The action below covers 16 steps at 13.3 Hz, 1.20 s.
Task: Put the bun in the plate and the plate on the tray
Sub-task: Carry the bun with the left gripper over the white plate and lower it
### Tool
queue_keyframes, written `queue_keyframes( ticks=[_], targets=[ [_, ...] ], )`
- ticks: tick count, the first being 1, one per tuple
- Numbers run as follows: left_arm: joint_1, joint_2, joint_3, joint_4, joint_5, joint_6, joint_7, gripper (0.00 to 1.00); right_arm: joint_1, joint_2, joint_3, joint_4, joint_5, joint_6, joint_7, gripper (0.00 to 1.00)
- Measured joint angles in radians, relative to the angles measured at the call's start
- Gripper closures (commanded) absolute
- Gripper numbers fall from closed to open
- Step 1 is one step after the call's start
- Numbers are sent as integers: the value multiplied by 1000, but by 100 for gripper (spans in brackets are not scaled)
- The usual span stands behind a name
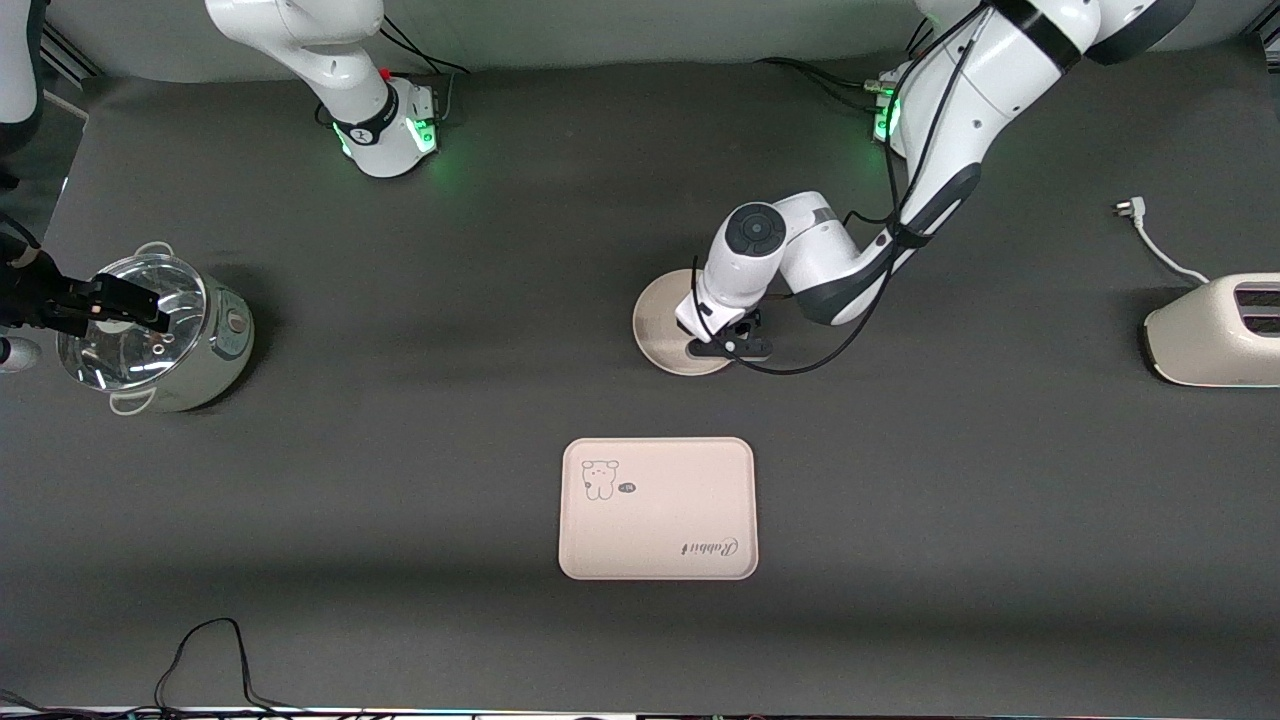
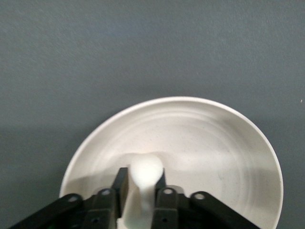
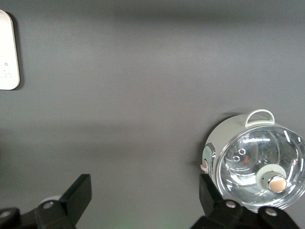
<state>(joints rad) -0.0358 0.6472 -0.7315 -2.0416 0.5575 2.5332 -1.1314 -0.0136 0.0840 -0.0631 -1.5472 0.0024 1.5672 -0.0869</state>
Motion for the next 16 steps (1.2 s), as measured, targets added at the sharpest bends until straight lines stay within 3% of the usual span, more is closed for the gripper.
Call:
queue_keyframes(
  ticks=[16],
  targets=[
    [3,-2,-24,2,53,-34,-33,0,0,0,0,0,0,0,0,0]
  ],
)
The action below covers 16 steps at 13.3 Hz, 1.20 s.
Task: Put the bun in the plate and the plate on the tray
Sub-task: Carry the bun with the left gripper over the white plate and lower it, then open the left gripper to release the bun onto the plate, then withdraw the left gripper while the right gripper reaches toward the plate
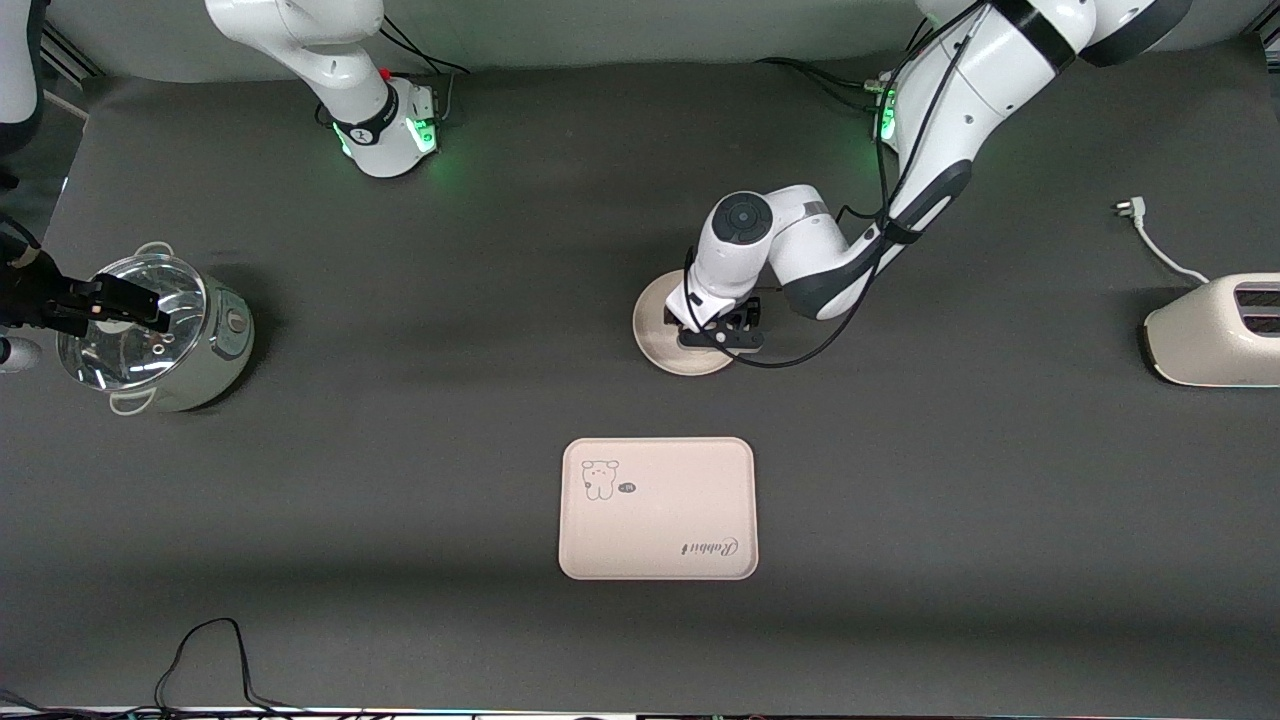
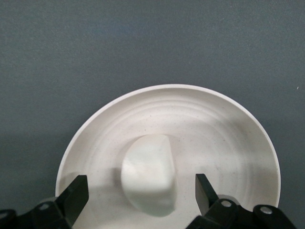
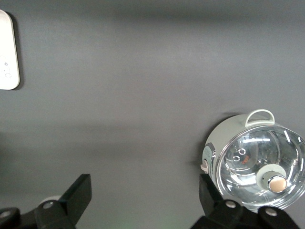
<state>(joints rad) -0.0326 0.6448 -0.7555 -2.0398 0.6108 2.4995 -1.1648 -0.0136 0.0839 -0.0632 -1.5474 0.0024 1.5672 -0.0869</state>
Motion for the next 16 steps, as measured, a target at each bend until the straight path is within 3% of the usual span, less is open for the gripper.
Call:
queue_keyframes(
  ticks=[3,5,9,13,14,16],
  targets=[
    [11,-8,-23,31,0,-28,-9,0,0,-1,-2,0,0,0,0,0],
    [23,-19,-42,98,-1,-121,11,0,0,-4,-3,0,0,0,0,0],
    [37,-44,-14,372,-165,-405,329,0,18,-16,4,-1,1,-4,0,0],
    [53,-80,154,691,-295,-696,724,0,158,-35,9,-11,6,-5,77,0],
    [53,-98,220,744,-345,-742,831,0,207,-36,11,-12,8,-5,129,0],
    [49,-149,423,795,-498,-805,1067,0,318,-36,15,-16,14,-1,263,0]
  ],
)
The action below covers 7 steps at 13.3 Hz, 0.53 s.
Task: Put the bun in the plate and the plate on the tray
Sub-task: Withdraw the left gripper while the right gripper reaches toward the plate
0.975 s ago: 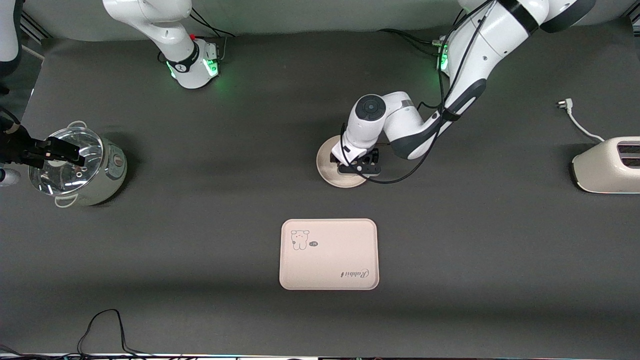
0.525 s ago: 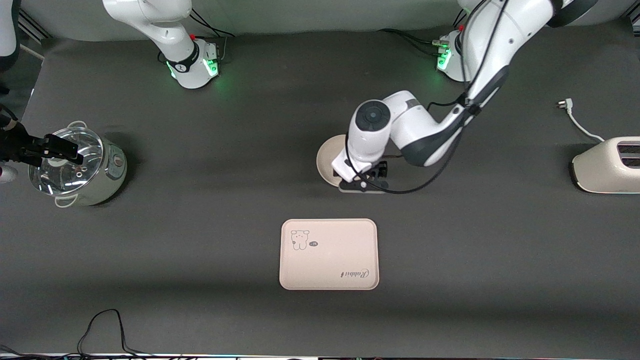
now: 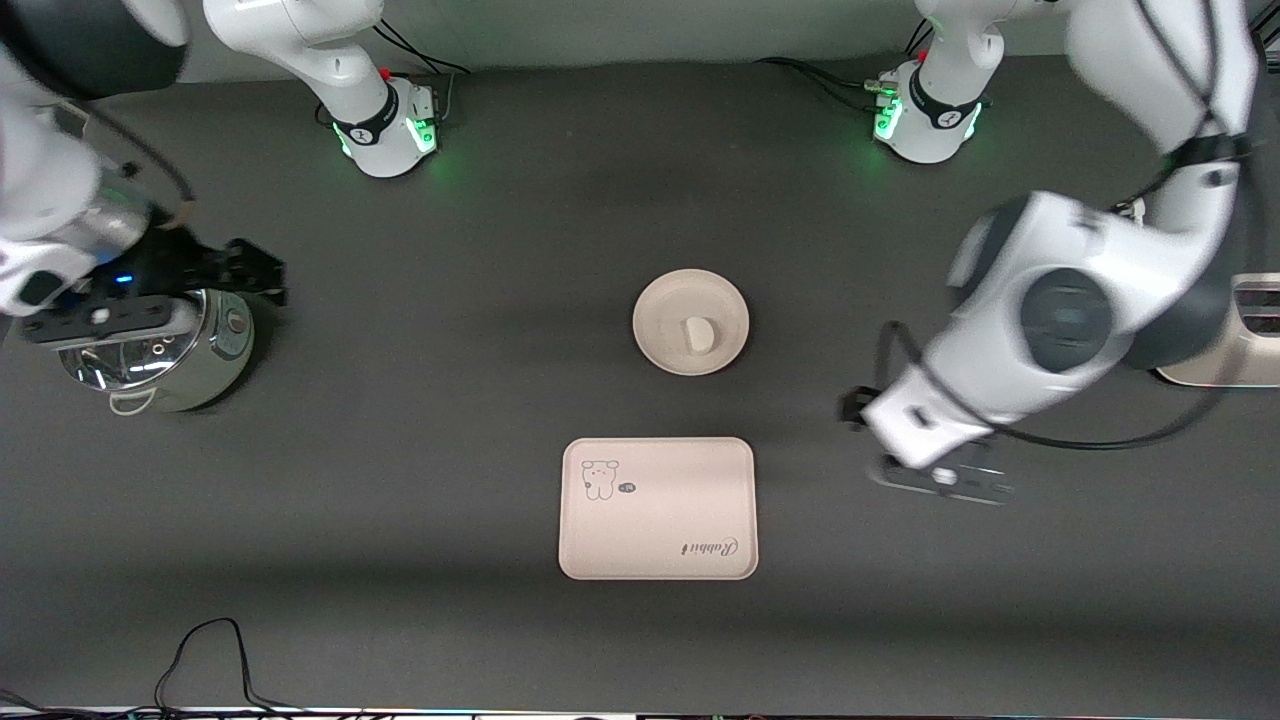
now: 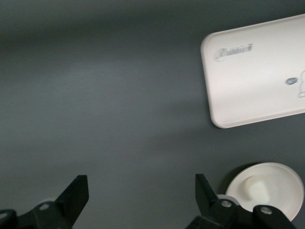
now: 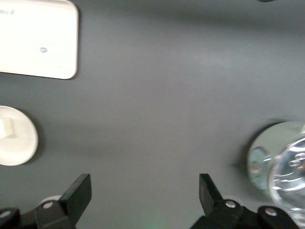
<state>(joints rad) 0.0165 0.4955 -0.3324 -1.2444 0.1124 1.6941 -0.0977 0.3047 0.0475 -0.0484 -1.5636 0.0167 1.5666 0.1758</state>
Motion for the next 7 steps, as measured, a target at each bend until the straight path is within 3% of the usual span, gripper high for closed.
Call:
queue_keyframes(
  ticks=[2,3,5,7],
  targets=[
    [6,-50,202,2,-104,-59,208,0,128,2,4,-8,11,11,138,0],
    [12,-72,260,-7,-121,-80,259,0,199,7,4,-11,13,27,213,0],
    [13,-141,302,-92,-127,-58,279,0,331,29,7,-13,14,84,372,0],
    [3,-269,303,-290,-127,65,271,0,437,74,7,1,15,130,470,0]
  ],
)
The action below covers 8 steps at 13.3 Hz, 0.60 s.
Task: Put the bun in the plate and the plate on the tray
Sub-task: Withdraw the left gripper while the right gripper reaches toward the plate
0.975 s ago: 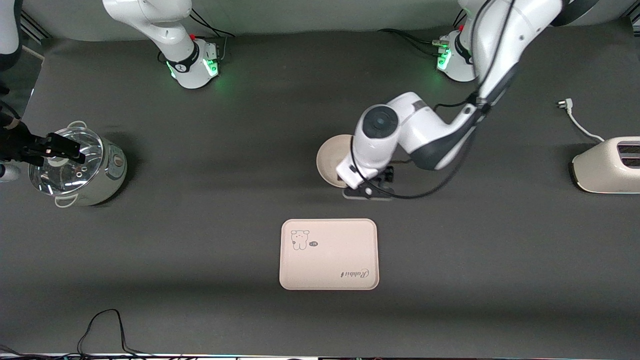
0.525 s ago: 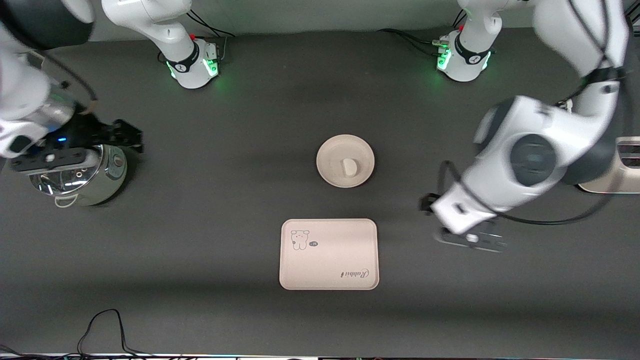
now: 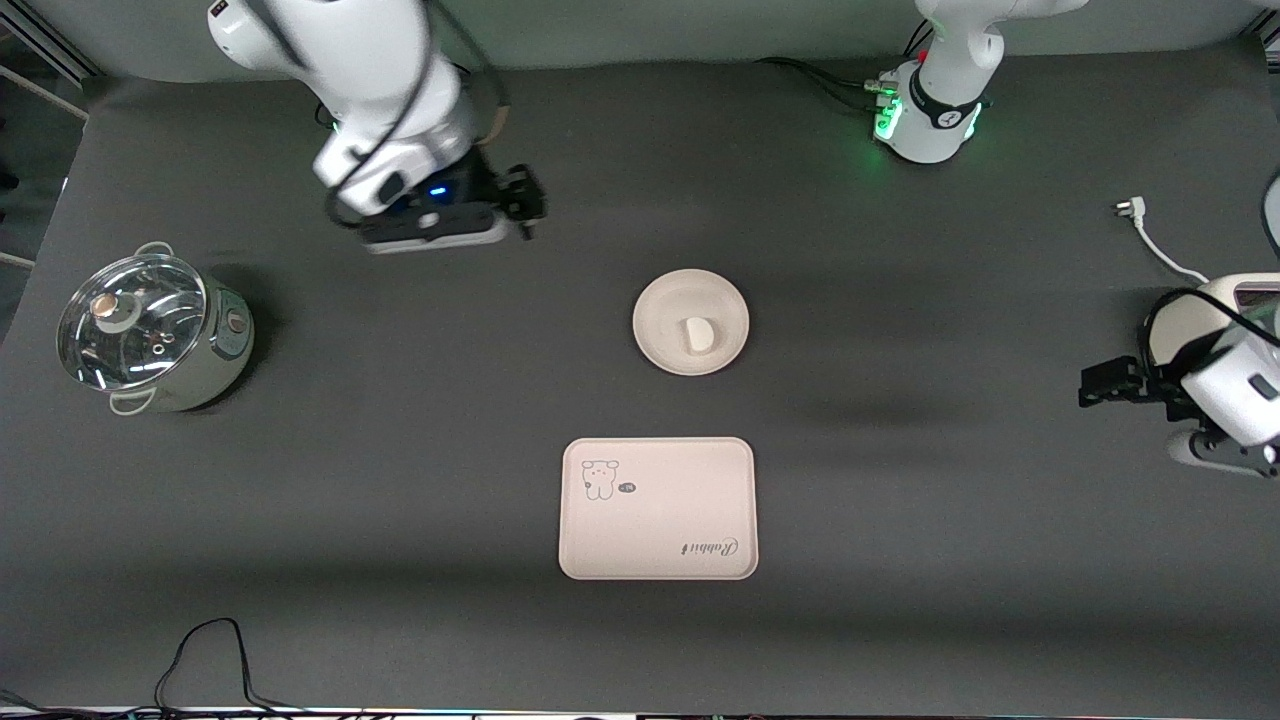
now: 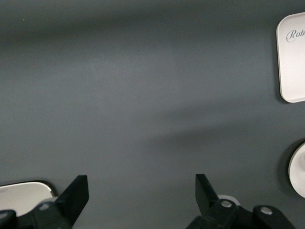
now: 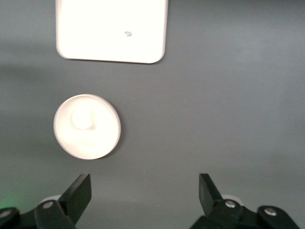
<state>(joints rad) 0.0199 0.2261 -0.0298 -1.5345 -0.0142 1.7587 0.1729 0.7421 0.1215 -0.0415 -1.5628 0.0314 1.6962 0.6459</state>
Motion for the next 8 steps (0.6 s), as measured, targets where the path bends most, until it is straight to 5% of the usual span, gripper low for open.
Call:
queue_keyframes(
  ticks=[3,8],
  targets=[
    [-12,-143,0,-177,1,-1,-49,0,78,89,0,70,6,18,70,0],
    [-13,-190,4,-197,3,-2,-58,0,83,156,-6,32,104,163,73,0]
  ],
)
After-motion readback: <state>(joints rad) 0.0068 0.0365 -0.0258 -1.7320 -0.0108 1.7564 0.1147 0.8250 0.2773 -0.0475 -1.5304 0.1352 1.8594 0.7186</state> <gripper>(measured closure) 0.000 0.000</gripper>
